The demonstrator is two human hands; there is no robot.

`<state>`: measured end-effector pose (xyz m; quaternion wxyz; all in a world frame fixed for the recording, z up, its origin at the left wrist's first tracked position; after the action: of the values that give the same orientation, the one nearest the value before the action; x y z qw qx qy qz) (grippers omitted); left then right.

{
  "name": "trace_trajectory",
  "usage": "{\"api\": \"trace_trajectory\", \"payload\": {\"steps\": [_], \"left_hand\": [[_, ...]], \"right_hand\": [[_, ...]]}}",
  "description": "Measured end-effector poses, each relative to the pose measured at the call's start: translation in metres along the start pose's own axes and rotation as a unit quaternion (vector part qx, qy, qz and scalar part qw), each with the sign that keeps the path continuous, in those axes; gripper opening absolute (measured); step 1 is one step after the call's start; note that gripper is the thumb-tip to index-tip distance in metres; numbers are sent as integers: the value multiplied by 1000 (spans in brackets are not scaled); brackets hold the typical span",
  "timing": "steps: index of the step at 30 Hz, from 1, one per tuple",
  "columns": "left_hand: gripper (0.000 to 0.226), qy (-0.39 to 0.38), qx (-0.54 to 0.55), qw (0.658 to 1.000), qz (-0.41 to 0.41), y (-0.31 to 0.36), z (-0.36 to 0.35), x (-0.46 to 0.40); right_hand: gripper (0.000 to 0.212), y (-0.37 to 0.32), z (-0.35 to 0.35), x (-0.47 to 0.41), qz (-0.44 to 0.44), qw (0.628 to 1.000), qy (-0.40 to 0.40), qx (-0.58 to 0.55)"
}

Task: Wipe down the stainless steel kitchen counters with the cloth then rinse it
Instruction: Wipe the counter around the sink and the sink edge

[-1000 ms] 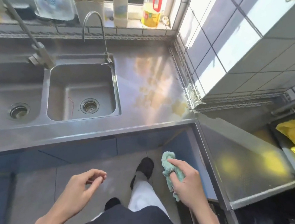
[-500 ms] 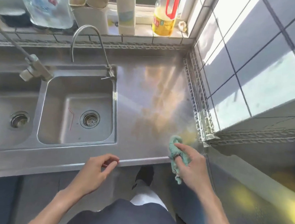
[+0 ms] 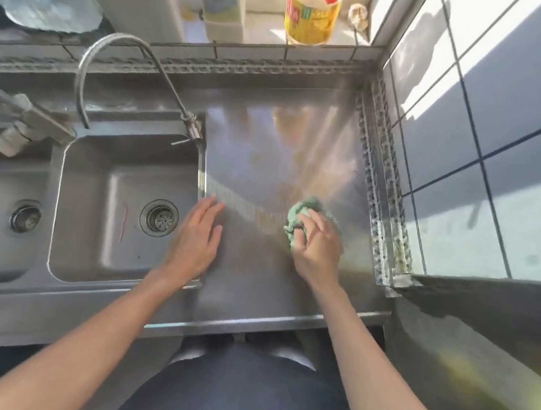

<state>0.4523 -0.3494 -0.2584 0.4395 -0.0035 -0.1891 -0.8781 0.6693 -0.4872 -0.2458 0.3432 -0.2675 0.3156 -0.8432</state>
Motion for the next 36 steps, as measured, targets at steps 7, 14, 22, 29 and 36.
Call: {"api": "trace_trajectory", "payload": {"steps": [7, 14, 22, 29, 36], "left_hand": [[50, 7, -118, 985, -124, 4, -17, -17], [53, -23, -114, 979, -166, -4, -17, -18], [53, -18, -78, 985, -155, -5, -21, -15], [54, -16, -81, 983, -164, -9, -25, -11], [54, -5, -94, 983, -155, -9, -29, 0]], "right_hand": [[52, -6, -57, 84, 182, 958, -142, 168], [52, 21, -18, 12, -44, 984, 45, 164], [47, -41, -113, 73, 124, 975, -31, 180], [52, 24, -55, 96, 81, 969, -53, 229], [52, -31, -83, 24, 10, 984, 4, 178]]}}
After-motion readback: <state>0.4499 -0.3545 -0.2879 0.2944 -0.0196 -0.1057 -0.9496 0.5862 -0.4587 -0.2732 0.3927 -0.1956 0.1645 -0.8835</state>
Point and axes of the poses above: each hand's wrist, its own x-axis away from the middle knuckle, its own z-axis out of the back of the hand, y = z × x, the point moved 8 cm from there along -x, towards the middle knuckle, and after that the axes turned 13 degrees about -x, right-handed, at the moved point
